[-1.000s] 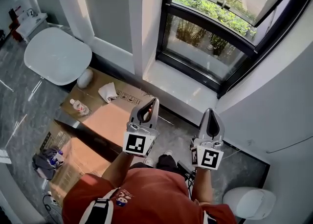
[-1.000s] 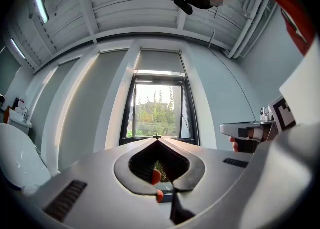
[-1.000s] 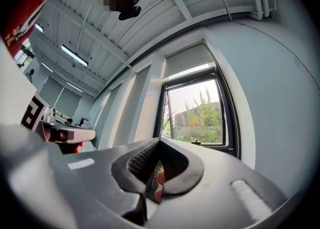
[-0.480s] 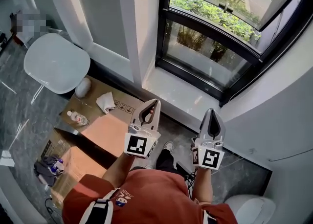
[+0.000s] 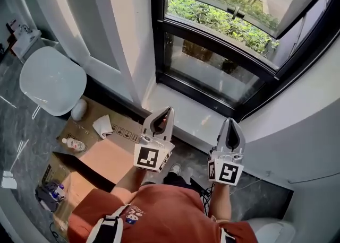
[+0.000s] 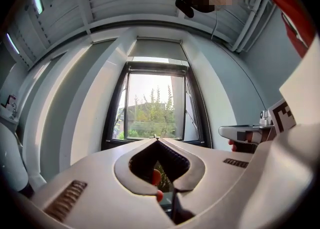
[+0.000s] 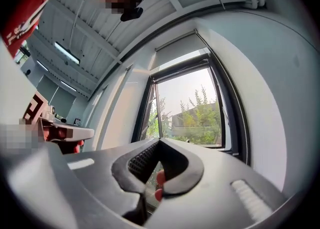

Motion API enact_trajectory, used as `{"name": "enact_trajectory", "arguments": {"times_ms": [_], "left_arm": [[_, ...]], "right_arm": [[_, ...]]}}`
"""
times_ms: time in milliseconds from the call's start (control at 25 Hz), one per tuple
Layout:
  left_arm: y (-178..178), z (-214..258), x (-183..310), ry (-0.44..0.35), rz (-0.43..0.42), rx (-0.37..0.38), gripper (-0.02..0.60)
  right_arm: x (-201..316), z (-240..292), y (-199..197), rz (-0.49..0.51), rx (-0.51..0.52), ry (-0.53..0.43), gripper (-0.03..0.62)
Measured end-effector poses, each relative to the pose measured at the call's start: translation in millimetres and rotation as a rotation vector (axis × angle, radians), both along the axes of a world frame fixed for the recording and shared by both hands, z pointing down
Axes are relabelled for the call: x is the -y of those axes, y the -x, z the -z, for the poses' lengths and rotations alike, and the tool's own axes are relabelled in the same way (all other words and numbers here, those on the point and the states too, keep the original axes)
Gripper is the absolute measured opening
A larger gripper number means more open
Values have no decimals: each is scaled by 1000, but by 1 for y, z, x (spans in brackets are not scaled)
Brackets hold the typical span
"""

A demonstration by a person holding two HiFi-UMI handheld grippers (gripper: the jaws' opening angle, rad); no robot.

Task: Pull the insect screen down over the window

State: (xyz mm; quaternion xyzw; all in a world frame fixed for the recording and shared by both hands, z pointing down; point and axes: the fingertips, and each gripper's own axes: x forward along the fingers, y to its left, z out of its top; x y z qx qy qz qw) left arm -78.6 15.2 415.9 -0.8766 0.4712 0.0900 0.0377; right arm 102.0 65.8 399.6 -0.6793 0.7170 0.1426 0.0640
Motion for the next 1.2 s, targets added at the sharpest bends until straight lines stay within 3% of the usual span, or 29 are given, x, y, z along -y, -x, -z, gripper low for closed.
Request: {"name": "enact_trajectory", "arguments": {"times_ms": [480,880,1200], "left_arm": [[-80,5,60,-16,-40,37,5],[-109,3,101,-20,-109,26,5],[-116,10,169,-33,-179,-8,5]], "right_arm": [[51,-1,-84,-50,47,-16,9],[78,0,-108,-116,45,-31,9],[132,12,-106,-186,9,-50,9]]}}
